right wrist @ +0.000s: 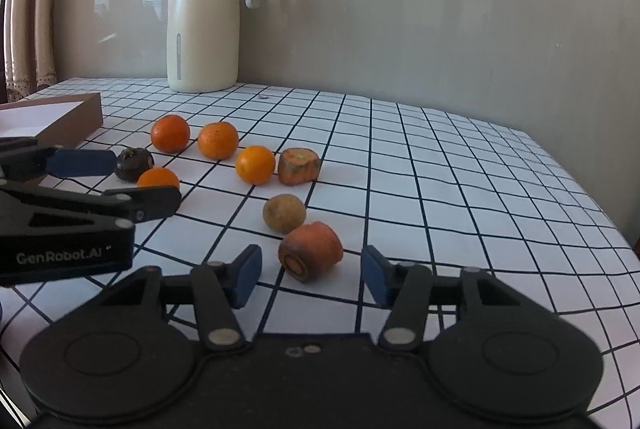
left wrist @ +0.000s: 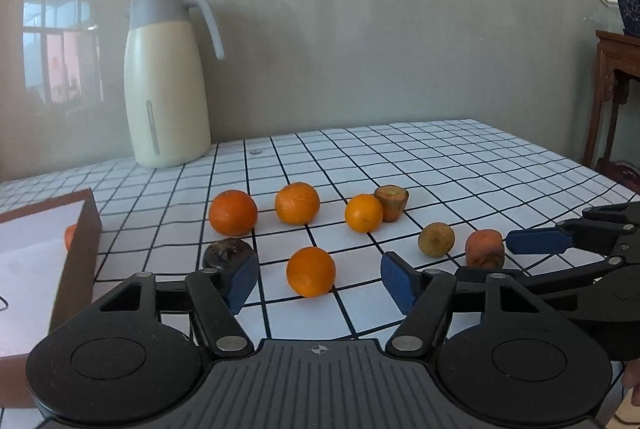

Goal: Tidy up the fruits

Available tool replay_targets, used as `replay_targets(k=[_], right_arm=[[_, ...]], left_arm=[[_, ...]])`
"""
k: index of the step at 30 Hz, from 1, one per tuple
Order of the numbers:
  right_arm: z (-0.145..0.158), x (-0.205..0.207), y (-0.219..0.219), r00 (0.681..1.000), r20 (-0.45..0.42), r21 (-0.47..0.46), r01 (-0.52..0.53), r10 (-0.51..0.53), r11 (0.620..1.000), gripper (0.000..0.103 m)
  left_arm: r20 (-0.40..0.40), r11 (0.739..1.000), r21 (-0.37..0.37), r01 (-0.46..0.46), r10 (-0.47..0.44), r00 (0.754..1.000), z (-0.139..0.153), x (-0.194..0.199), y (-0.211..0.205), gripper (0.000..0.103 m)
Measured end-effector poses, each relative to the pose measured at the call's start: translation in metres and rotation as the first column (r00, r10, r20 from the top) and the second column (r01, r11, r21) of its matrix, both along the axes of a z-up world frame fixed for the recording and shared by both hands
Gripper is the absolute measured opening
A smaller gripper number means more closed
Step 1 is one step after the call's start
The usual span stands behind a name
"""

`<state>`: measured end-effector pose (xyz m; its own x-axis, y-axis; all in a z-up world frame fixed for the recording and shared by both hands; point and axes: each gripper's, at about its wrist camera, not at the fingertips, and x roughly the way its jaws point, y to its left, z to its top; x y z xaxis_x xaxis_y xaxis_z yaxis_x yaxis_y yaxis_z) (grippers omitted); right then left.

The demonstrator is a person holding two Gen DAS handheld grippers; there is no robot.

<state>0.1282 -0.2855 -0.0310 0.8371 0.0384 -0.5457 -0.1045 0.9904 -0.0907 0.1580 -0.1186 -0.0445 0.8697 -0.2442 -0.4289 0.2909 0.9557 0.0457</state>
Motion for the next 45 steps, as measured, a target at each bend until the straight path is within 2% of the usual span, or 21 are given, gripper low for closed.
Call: replay_targets(k=[5,7,17,20,23,34,45], right_arm=[[0.000,0.002,-0.002,1.000,-0.002,0.011,0.006,-0.006,1.000,0.035],[0.000,0.004,-0.002,1.000,-0.005,0.012,0.007,-0.007,1.000,0.034],[-0.001,0.009,0.000,1.000,-0.014,0.020,0.016,-0.015,1.000,0.028],[-0.001,0.010,0.000,1.000,-0.013,0.019,0.018,-0.018,1.000,0.026],[-0.001,0.010,-0.001,1.000,-0.010,0.021,0.028,-0.028,0.999,0.026],[0.005,0.007,-0.005,0.998,0.013,0.027,0.055,-0.056,0.998,0.026],[0.027,-0.007,0.006,0.997,0.070,0.015,0.036,-0.037,0.999,0.026]], left_arm=[[-0.050,1.000,0.002,-0.010,0.010,0.999,0.005,0.010,-0.006,0.068],[-0.059,0.999,0.032,-0.019,0.021,0.998,0.003,0.015,-0.010,0.068],[-0.139,0.999,0.045,-0.013,0.019,0.990,-0.001,0.033,-0.014,0.060],[-0.160,0.999,0.052,-0.009,0.018,0.987,-0.003,0.036,-0.015,0.042],[-0.153,0.998,0.058,-0.004,0.013,0.988,-0.003,0.036,-0.016,0.031],[-0.131,0.998,0.063,0.001,0.008,0.991,0.001,0.026,-0.013,0.030],[-0.062,0.998,0.066,-0.001,0.005,0.998,0.026,-0.002,0.005,0.030]])
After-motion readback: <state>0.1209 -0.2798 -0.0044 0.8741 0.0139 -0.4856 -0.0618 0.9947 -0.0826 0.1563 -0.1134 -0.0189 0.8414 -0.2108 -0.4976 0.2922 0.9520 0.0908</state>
